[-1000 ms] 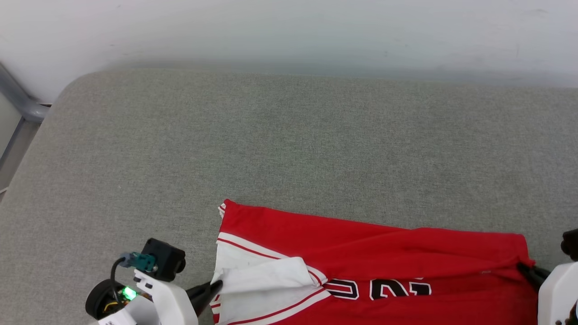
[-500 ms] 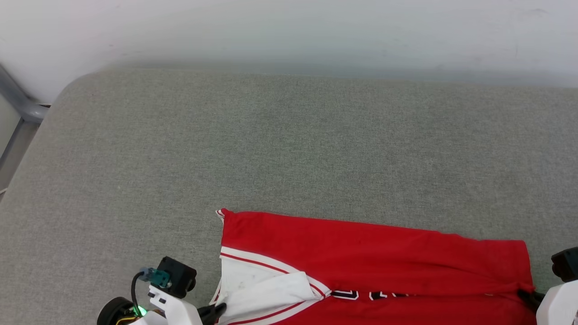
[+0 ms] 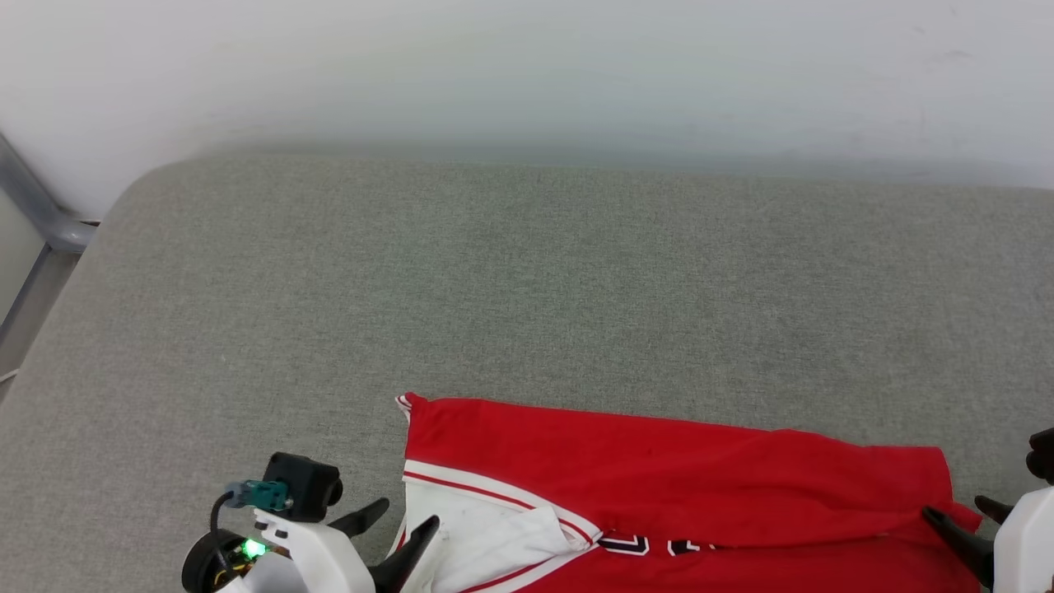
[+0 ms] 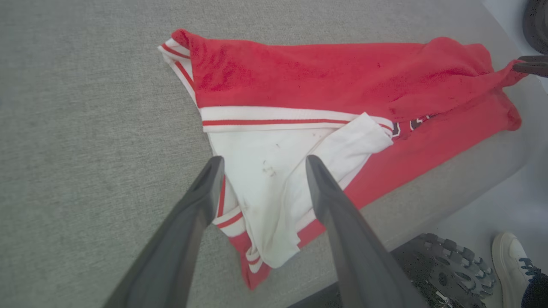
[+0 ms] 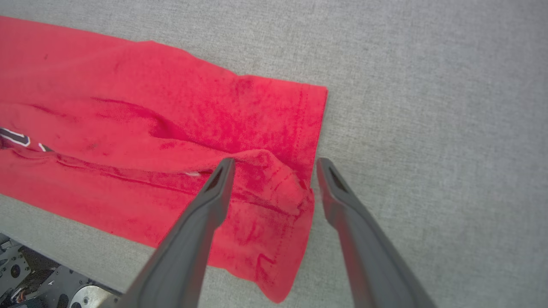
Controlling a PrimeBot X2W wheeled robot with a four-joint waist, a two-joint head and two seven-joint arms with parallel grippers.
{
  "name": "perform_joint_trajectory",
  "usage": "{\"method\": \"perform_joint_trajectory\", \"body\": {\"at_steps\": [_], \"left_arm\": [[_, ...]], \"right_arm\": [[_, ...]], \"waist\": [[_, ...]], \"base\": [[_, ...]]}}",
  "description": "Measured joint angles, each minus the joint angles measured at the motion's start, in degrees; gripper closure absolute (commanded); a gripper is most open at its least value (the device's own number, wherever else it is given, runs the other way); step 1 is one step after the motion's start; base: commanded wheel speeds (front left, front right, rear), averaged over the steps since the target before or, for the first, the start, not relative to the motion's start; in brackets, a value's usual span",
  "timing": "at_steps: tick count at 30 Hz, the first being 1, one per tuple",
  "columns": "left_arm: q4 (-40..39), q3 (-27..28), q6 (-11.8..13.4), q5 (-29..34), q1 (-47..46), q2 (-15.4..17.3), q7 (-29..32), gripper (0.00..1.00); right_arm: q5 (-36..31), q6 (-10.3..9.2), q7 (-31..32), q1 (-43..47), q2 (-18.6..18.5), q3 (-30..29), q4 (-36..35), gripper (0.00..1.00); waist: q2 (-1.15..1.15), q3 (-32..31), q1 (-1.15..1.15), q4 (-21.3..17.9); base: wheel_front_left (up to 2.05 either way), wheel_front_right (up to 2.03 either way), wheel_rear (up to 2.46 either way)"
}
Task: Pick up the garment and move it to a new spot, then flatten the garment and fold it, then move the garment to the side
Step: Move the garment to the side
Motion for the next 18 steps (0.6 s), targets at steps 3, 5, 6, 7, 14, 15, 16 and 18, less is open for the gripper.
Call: {"method": "perform_joint_trajectory", "body": {"at_steps": [3, 5, 6, 7, 14, 15, 16, 18], "left_arm": [[0.0, 2.5, 0.8, -0.6, 0.8, -0.5, -4.5, 0.00], [0.1, 4.0, 0.9, -0.4, 1.1, -0.7, -7.5, 0.00], [0.1, 4.6, 1.4, -0.2, 1.2, -1.0, -9.1, 0.00], [0.3, 5.4, 1.7, 0.1, 1.2, -1.2, -10.6, 0.00], [1.8, 9.4, 5.5, 7.8, 0.5, -2.5, -23.5, 0.00], [2.0, 10.4, 6.1, 9.0, 0.4, -2.9, -24.3, 0.00], [2.0, 11.3, 6.5, 10.0, 0.4, -3.4, -24.9, 0.00], [2.0, 13.1, 6.5, 11.6, 0.5, -4.3, -25.4, 0.00]], "right_arm": [[-0.3, 0.00, 3.3, 0.1, 1.1, -2.4, -1.3, 0.00], [-0.4, 0.00, 5.9, 0.2, 2.4, -4.3, -2.2, 0.00], [-0.4, 0.00, 7.1, 0.3, 3.2, -5.5, -2.8, 0.00], [-0.5, 0.00, 8.3, 0.4, 4.0, -6.8, -3.3, 0.00], [-7.1, 0.00, 16.9, 0.9, 10.5, -16.9, -4.3, 0.00], [-8.1, -0.01, 17.7, 0.9, 11.7, -18.3, -4.3, 0.00], [-8.8, 0.00, 18.4, 0.8, 13.0, -19.5, -4.3, 0.00], [-9.8, 0.00, 19.9, 0.6, 15.2, -21.0, -4.2, 0.00]], "waist": [[0.00, -0.5, 0.00, -0.2], [0.00, -0.6, 0.00, -0.3], [0.00, -0.6, 0.00, -0.3], [0.00, -0.6, 0.00, -0.3], [0.00, 0.4, 0.00, 0.1], [0.00, 0.7, 0.00, 0.2], [0.00, 1.0, 0.00, 0.3], [0.00, 1.6, 0.00, 0.6]], "base": [[0.00, 0.00, 0.00], [0.00, 0.00, 0.00], [0.00, 0.00, 0.00], [0.00, 0.00, 0.00], [0.00, 0.00, 0.00], [0.00, 0.00, 0.00], [0.00, 0.00, 0.00], [0.00, 0.00, 0.00]]}}
